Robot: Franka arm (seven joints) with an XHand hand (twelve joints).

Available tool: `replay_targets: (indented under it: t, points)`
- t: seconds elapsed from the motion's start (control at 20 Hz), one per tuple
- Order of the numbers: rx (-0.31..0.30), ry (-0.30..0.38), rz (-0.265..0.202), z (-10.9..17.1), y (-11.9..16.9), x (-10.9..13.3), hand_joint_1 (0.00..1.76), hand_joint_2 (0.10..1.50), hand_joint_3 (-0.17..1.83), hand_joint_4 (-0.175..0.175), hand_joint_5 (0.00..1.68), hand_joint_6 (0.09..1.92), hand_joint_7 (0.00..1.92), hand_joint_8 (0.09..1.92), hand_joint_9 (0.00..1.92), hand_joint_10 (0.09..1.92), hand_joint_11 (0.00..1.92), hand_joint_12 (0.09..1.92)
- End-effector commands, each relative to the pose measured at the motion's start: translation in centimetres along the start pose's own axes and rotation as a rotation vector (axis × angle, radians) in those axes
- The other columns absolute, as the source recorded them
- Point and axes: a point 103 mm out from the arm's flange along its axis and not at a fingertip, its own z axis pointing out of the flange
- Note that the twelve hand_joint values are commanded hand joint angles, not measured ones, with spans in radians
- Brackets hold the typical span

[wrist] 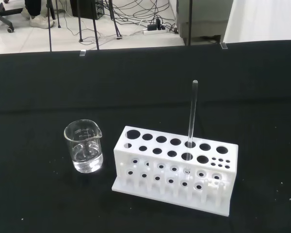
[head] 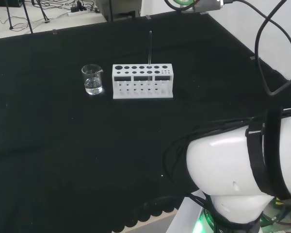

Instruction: Take the glass rod from the white test tube rack.

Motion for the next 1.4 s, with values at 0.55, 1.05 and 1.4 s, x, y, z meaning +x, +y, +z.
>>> replay_targets:
  t: [0.55,1.05,1.4]
  points:
    - [0.000,-0.019,0.010,-0.2,0.4,-0.6,0.64,1.11,-0.04,-0.125,0.06,0.09,0.00,0.36,0.00,0.44,0.00,0.82]
    - [-0.008,-0.028,0.003,-0.9,5.1,-1.8,0.62,1.19,-0.17,-0.122,0.14,0.09,0.03,0.78,0.16,0.86,0.00,1.38]
    - [-0.004,-0.001,0.021,0.1,10.3,-3.3,0.62,1.22,-0.17,-0.127,0.18,0.09,0.10,0.84,0.26,0.88,0.04,1.46]
